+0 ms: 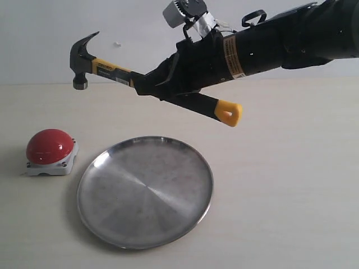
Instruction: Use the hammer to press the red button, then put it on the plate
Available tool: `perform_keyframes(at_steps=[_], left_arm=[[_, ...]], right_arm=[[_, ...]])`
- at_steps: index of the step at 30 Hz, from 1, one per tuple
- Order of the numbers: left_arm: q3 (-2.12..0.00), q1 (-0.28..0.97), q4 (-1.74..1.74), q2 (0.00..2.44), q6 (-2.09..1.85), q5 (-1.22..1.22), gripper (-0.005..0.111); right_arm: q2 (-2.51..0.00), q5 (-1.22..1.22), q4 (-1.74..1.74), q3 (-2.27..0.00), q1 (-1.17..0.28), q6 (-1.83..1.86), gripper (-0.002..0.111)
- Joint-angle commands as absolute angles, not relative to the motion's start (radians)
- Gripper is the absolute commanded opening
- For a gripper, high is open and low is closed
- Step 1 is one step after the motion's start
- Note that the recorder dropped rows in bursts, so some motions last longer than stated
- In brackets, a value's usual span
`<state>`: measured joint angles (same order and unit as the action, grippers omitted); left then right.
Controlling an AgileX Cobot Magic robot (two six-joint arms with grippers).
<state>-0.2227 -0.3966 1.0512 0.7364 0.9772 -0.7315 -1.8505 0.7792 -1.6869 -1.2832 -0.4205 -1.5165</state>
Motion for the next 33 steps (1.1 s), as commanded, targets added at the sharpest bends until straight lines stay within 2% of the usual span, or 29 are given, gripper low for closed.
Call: perform_keyframes(at_steps=[1,9,19,24,33], left_arm=[[-0.169,-0.398,1.07,0.564,1.065,-0.595,0.0],[-0.104,-0.398,1.191,0.332,1.276,-0.473,0.0],[-0.035,-0.398,1.2,0.31,1.349,-0.389,0.0],[-0.037,-0.398,1.202,0.308,1.366,-0.349,0.0],[-0.035,-0.398,1.25,0.299,1.503,-0.427,0.0]], right_arm=[[-1.796,0.816,-1.549,-1.224,-0.425,-1.443,0.0],[-1.763,0.67,-1.447,-1.096,-0.536,-1.284,0.0],[-1.763,0.512,-1.264,-1.075,-0.685,-1.133,0.0],[-1.763,0.493,-1.191,-1.075,-0.693,-1.114,0.0],[-1.763,0.491,-1.026,-1.075,-0.693,-1.016,0.0]])
